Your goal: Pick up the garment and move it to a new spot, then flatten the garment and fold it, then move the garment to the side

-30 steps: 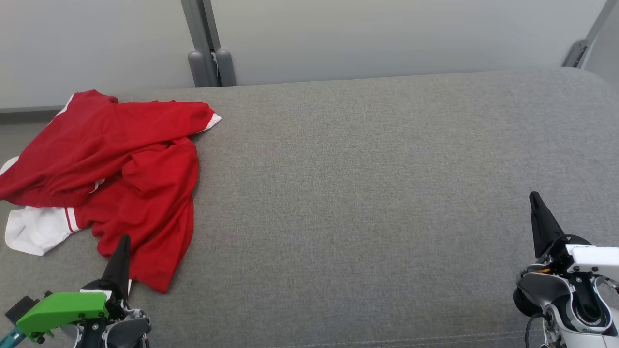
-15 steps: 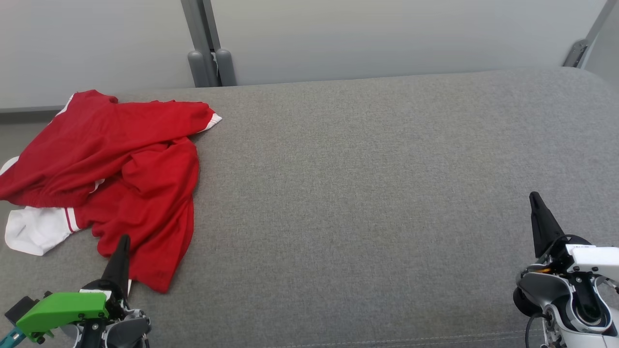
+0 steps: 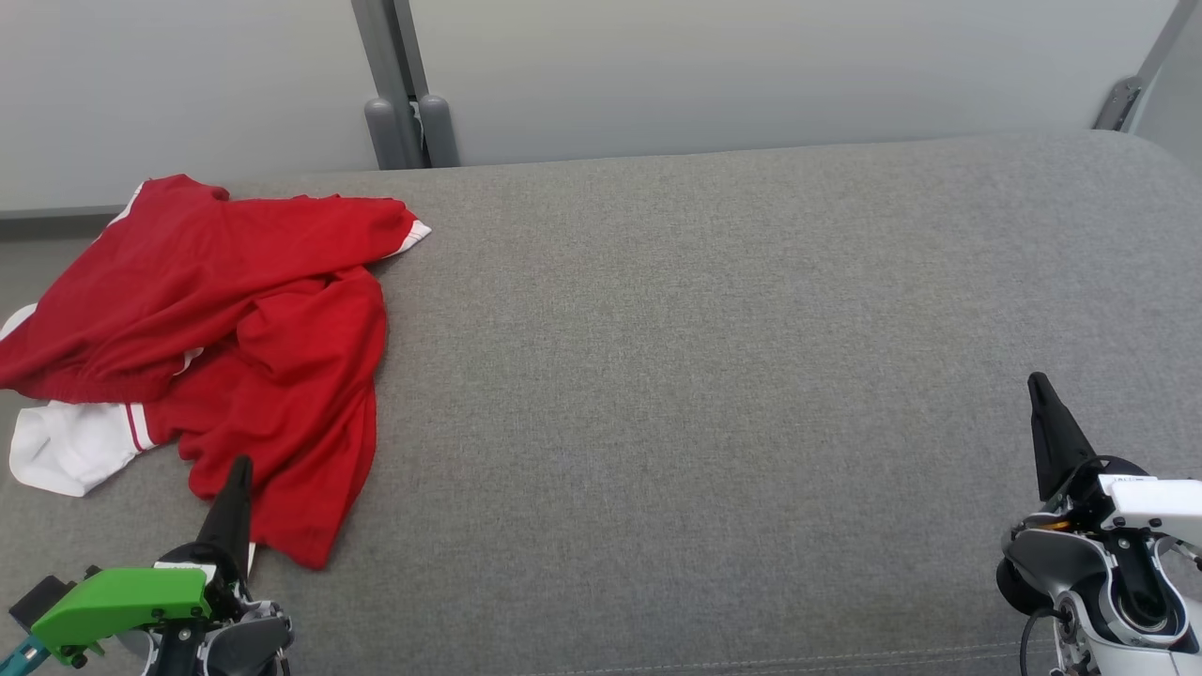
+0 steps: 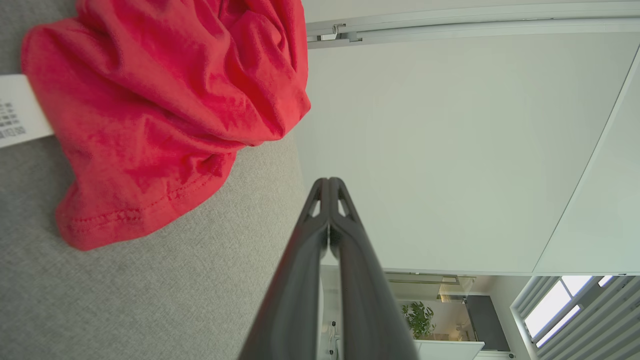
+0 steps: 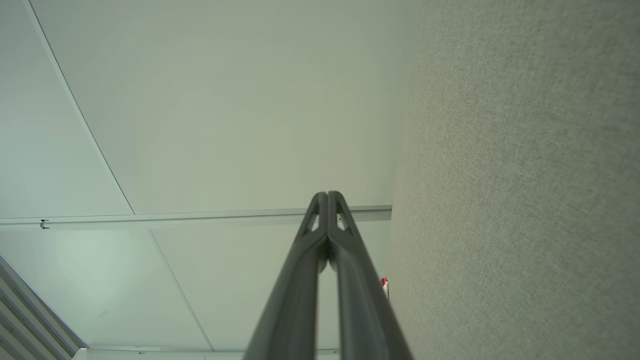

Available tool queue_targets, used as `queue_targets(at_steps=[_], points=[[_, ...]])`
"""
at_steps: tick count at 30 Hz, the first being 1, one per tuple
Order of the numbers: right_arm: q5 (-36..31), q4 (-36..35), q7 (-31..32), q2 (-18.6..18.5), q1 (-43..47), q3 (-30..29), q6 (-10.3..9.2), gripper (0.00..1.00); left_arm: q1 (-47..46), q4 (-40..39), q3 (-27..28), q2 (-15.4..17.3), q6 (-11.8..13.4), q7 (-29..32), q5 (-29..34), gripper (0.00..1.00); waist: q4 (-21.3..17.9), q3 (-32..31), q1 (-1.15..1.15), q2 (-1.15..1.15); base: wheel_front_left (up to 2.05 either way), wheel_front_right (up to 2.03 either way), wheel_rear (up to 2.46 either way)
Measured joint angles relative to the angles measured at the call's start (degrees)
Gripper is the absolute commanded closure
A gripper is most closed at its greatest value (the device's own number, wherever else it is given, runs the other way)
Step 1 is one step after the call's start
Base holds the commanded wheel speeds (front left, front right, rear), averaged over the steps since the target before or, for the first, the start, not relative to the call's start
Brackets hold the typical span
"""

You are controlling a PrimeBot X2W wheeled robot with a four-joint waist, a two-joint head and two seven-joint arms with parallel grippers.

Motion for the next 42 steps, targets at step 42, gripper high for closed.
queue_targets(at_steps=[42], points=[[0.0,0.0,0.0,0.0,0.0,0.0,0.00,1.00,0.0,0.0,0.1,0.0,0.0,0.1,0.2,1.00,0.0,0.0,0.00,0.00,0.00,0.00,0.00]])
